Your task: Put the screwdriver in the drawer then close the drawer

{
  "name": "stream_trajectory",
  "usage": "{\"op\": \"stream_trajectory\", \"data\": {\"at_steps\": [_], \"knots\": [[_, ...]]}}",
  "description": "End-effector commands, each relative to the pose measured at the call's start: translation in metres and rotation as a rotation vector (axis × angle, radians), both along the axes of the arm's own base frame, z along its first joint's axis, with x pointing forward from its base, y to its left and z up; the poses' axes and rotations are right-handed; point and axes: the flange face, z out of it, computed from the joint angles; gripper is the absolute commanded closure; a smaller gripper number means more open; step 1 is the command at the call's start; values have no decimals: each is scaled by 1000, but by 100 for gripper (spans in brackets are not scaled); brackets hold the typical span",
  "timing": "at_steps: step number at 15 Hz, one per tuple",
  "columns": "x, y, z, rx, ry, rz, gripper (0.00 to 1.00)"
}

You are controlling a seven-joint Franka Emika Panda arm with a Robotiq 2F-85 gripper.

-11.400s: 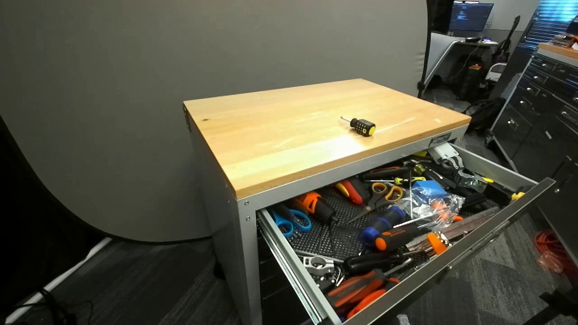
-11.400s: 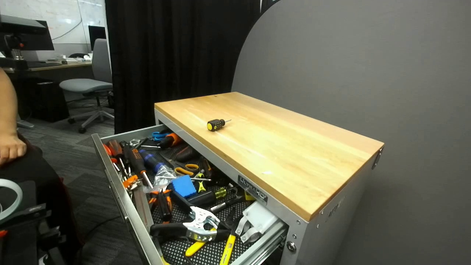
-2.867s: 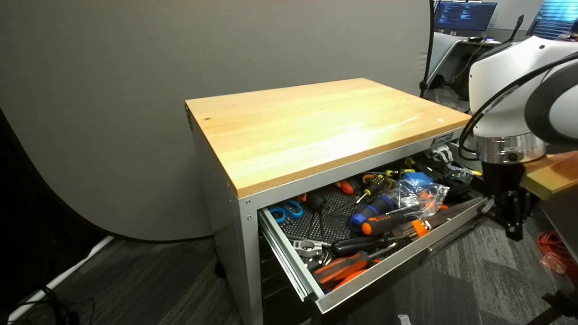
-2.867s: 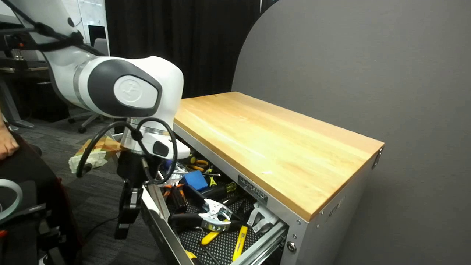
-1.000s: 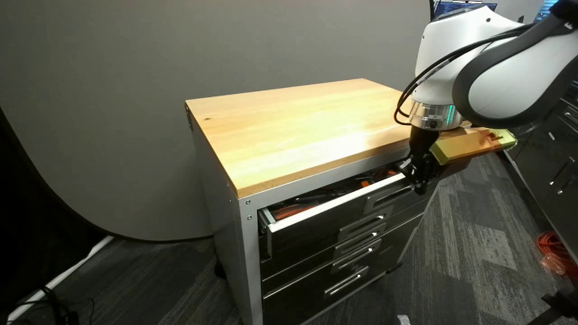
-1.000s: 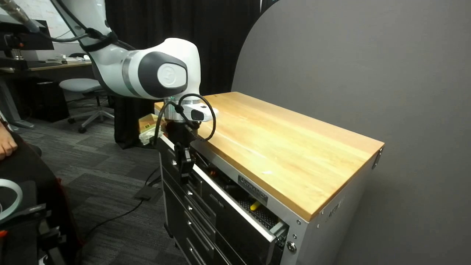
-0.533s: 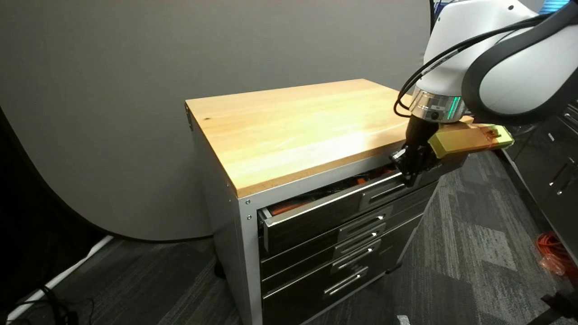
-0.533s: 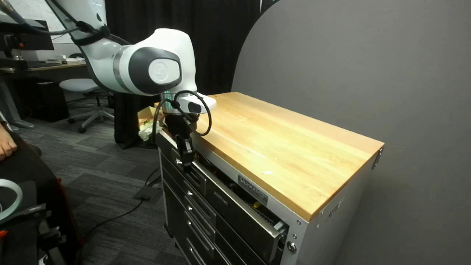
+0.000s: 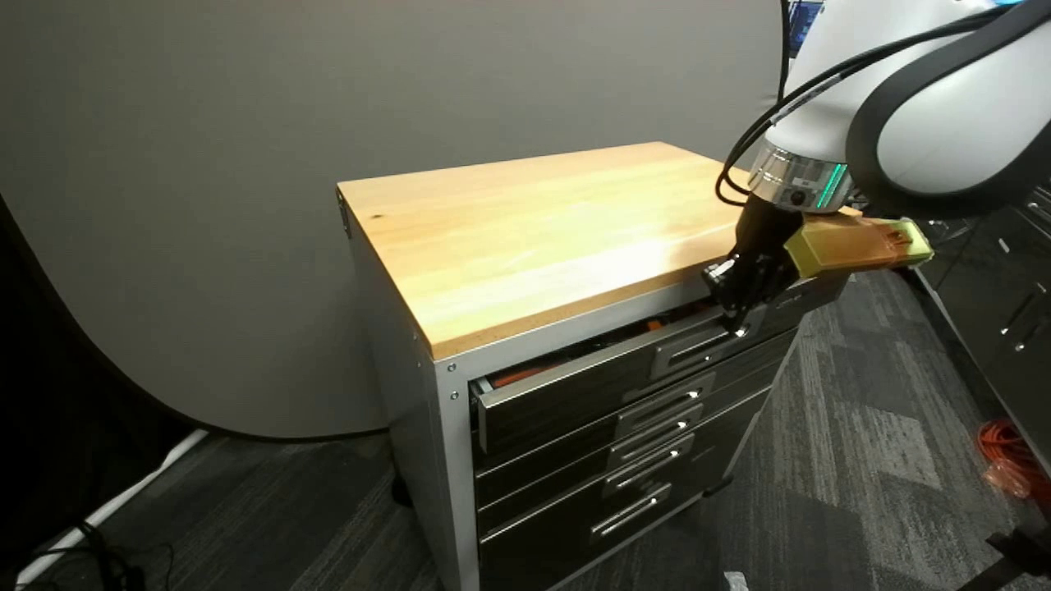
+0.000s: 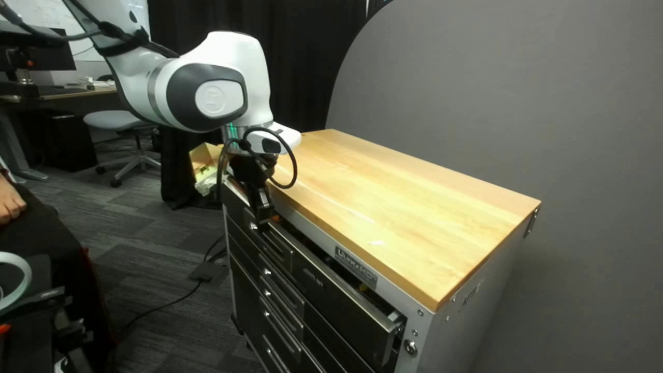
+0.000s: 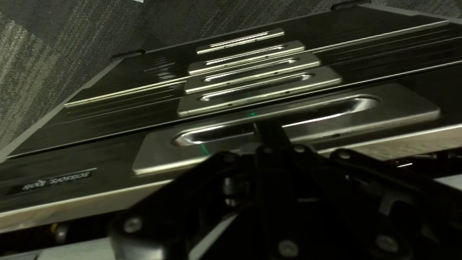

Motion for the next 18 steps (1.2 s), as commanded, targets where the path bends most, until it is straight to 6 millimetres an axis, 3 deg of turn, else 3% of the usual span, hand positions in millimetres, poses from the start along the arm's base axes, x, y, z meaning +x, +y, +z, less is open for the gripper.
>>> {"op": "stream_trajectory", "data": {"at_steps": [1, 10, 18], "knots": [[10, 4, 4, 34, -29, 23, 100], [23, 19, 3, 23, -43, 66, 100], [23, 26, 13, 10, -57, 84, 100]]}}
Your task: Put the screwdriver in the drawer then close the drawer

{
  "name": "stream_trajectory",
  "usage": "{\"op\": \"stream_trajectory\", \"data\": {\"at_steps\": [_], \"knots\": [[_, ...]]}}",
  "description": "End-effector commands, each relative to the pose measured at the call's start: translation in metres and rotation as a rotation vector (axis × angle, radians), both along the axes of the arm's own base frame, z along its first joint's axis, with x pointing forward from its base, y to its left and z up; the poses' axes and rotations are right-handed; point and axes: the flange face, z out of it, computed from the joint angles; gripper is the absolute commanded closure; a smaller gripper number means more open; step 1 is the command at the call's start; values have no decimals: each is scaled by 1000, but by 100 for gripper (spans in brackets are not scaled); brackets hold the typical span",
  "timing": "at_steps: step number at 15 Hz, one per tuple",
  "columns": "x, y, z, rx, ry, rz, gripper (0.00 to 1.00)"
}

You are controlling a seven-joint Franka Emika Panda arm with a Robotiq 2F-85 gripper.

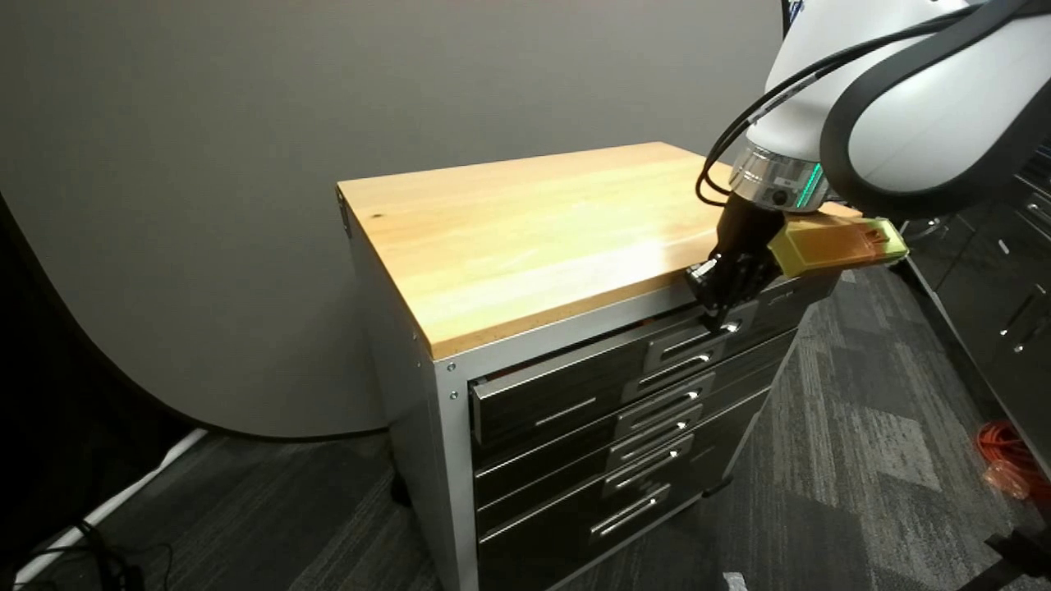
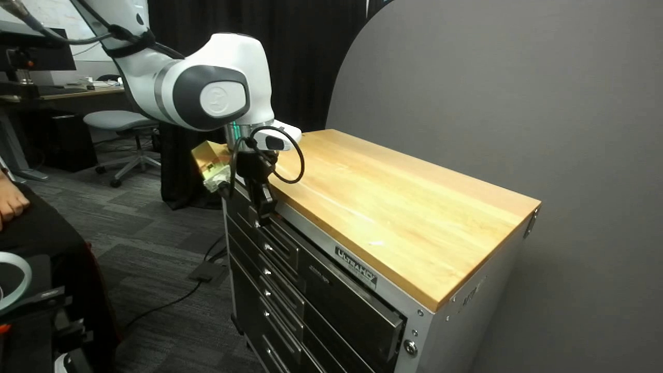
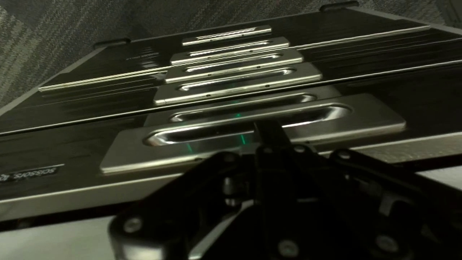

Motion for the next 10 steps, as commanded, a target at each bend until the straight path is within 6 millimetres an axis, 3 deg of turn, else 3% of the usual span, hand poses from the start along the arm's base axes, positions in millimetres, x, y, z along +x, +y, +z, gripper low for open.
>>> {"op": "stream_trajectory", "data": {"at_steps": [1, 4, 8, 10], "knots": [[12, 11, 18, -2, -45, 15, 100], [3, 10, 43, -44, -7, 38, 100], [-10, 17, 98, -123, 57, 112, 100], [-20, 27, 127, -161, 108, 160, 73]]}}
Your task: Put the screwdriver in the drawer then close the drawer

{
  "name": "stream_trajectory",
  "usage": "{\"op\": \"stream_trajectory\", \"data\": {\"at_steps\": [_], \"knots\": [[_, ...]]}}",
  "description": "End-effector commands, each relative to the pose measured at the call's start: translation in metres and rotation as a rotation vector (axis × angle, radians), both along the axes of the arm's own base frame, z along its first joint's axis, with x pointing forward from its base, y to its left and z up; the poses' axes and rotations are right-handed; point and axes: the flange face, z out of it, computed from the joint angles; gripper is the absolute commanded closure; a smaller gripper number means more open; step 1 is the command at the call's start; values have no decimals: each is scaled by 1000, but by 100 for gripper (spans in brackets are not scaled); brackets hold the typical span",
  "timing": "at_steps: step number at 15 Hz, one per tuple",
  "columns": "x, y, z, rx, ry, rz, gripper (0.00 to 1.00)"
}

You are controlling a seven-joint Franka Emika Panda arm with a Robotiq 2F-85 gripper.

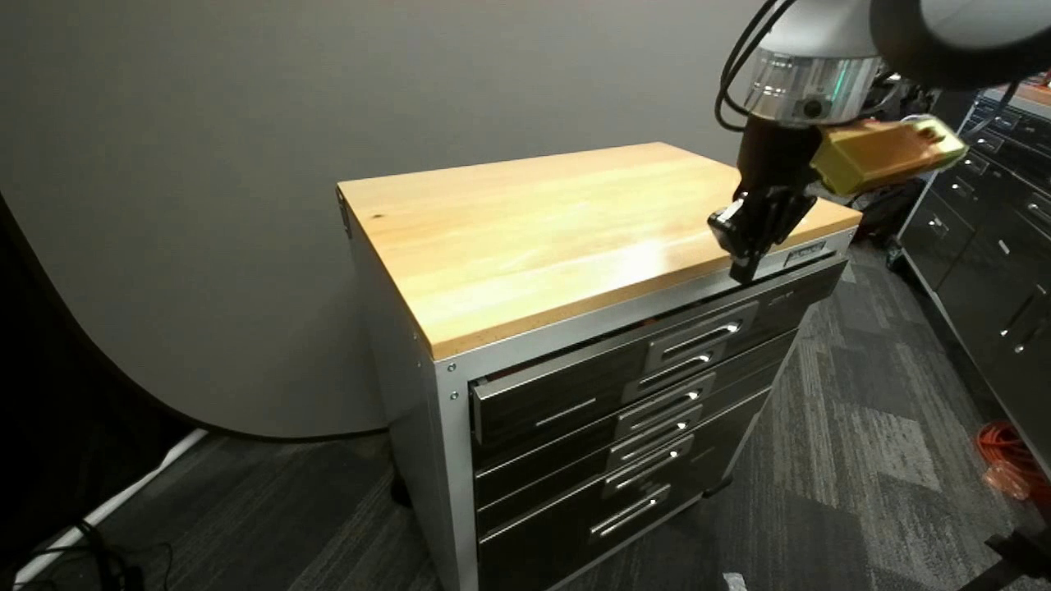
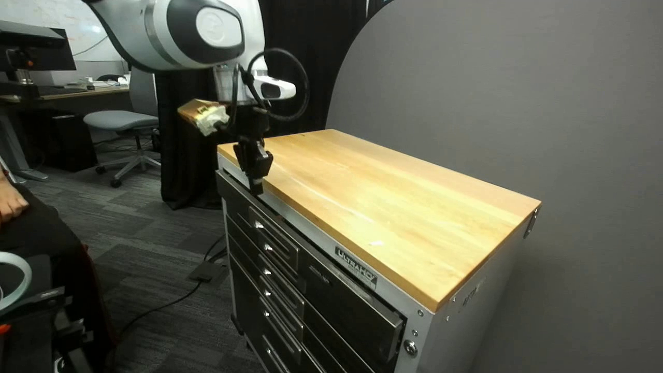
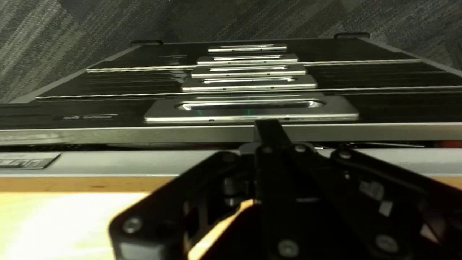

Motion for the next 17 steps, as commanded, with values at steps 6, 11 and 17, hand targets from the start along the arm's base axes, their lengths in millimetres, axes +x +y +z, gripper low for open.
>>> {"op": "stream_trajectory", "data": {"at_steps": [6, 11, 17], "knots": [[-58, 69, 131, -111, 184, 233, 28], [-91, 96, 175, -147, 220, 271, 0], [-90, 96, 167, -159, 210, 260, 0]]}}
